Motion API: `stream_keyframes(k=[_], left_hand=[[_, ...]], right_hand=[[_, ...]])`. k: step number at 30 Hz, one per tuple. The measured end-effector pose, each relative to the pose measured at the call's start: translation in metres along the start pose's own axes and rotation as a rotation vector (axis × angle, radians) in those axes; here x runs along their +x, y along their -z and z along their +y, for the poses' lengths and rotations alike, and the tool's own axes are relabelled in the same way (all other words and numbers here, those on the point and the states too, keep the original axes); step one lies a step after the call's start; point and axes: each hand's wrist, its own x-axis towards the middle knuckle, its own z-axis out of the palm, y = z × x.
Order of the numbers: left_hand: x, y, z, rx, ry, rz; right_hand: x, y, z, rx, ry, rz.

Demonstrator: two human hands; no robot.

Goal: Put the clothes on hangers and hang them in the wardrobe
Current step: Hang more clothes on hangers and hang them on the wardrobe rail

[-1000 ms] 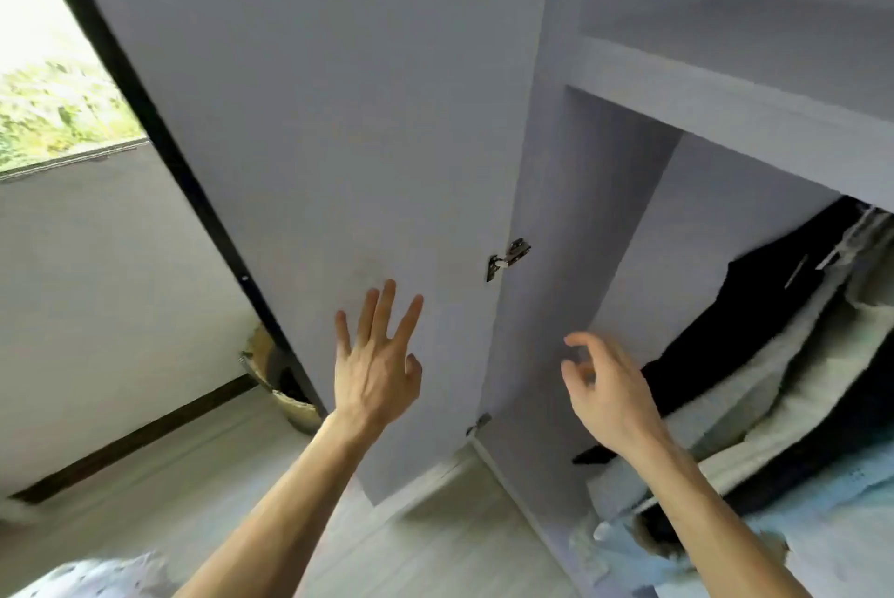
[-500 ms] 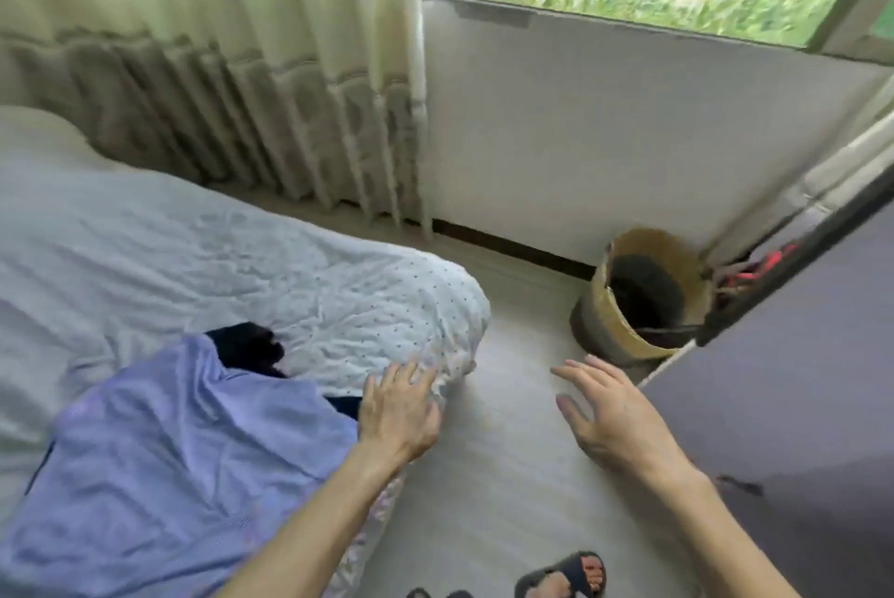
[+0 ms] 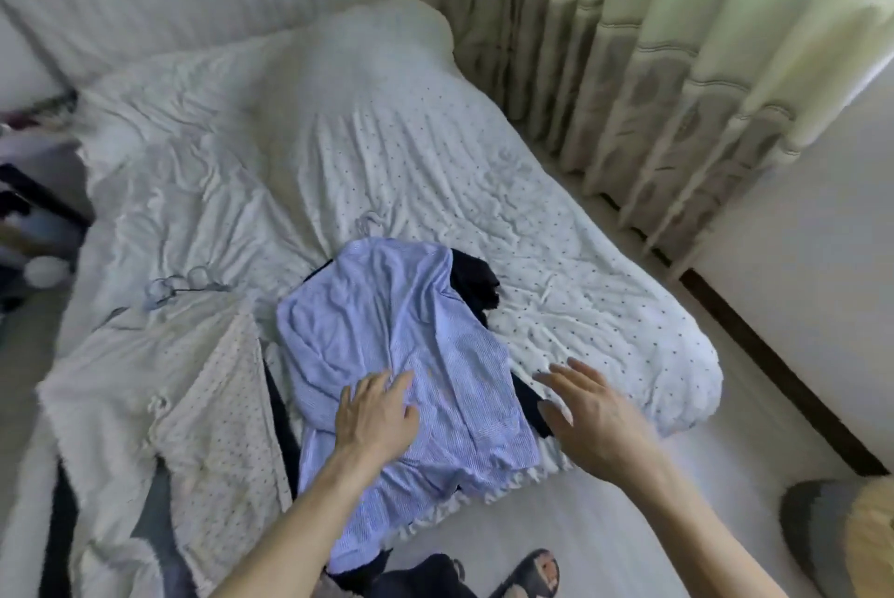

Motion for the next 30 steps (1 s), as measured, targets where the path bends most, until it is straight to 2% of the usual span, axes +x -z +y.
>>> stream_keyframes(k=[5,10,14,23,30], left_hand=[[0.015,-0.006,-0.033,-0.051,0.170,0.008],[0.039,-0.006,-0.057,-0.057,0.233,0.002],[0.080,-0.009,-0.079,-0.078,0.267,-0.067],[0.233,-0.017,-0.154,-0.097,0.242,-0.206],[0.375,-0.035,-0.216,-0.051,0.253,-0.268]], right_hand=[[0.054,-0.020,0.001,-0.002,0.084,-0.076],[0.096,-0.031,-0.008,-0.020,0.130,-0.173],[0.142,-0.046,-0.015,-0.032,0.139,-0.235],[0.277,-0.107,-0.025,-0.051,0.011,-0.417],[0.368,-0.196,-0.026,-0.063,-0.172,-0.566]])
